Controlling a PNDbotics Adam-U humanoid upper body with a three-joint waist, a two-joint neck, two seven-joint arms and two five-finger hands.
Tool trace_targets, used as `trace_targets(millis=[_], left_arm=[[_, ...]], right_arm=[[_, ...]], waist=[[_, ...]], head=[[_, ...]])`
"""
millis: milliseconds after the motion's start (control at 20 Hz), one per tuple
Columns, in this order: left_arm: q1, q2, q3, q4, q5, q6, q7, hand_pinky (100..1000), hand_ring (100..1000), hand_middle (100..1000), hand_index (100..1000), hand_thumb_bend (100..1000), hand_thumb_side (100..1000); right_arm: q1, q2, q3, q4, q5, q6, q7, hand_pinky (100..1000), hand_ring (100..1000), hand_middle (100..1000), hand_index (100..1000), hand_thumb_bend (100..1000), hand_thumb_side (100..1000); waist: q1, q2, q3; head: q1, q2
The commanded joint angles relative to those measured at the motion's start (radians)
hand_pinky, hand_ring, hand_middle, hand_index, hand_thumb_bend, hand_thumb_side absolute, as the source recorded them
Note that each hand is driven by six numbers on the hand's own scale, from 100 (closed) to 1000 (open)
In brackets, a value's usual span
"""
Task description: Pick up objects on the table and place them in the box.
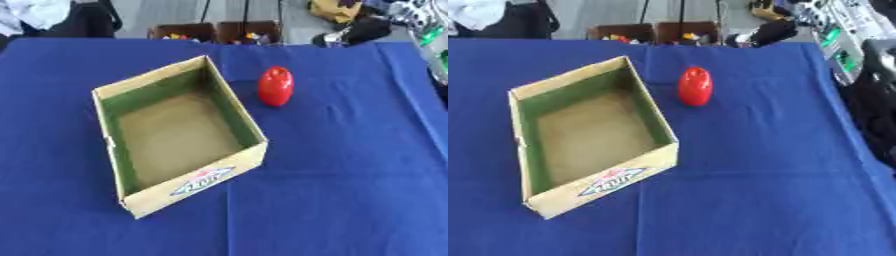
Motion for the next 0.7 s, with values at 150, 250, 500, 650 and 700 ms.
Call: trace_targets(millis=[150,250,500,650,700], left_arm=[[-0.018,0.021,-0.001,-0.015,0.005,0.0,-0.006,695,873,875,960,100,1000],[-0.018,0.02,-0.001,-0.015,0.006,0.001,-0.006,695,873,875,959,100,1000],[-0.02,0.016,-0.002,-0.015,0.007,0.002,-0.008,695,872,874,954,100,1000],[-0.022,0.015,-0.002,-0.015,0.008,0.003,-0.009,695,872,873,952,100,1000],[-0.022,0.014,-0.002,-0.015,0.008,0.004,-0.008,695,873,873,950,100,1000]], right_arm=[[-0.039,0.017,-0.007,0.018,-0.081,0.02,0.05,796,863,877,986,709,597],[-0.045,0.033,-0.004,0.023,-0.092,0.037,0.069,794,857,863,986,708,569],[-0.052,0.07,0.004,0.035,-0.098,0.064,0.09,811,880,896,989,680,444],[-0.052,0.089,0.003,0.047,-0.106,0.078,0.098,807,875,896,987,666,397],[-0.052,0.095,0.001,0.052,-0.111,0.083,0.1,809,867,889,986,653,347]], waist=[[-0.013,-0.027,0.004],[-0.013,-0.026,0.006],[-0.013,-0.024,0.01],[-0.013,-0.021,0.012],[-0.013,-0.02,0.013]], head=[[-0.008,-0.008],[-0.01,-0.008],[-0.015,-0.01],[-0.017,-0.011],[-0.018,-0.011]])
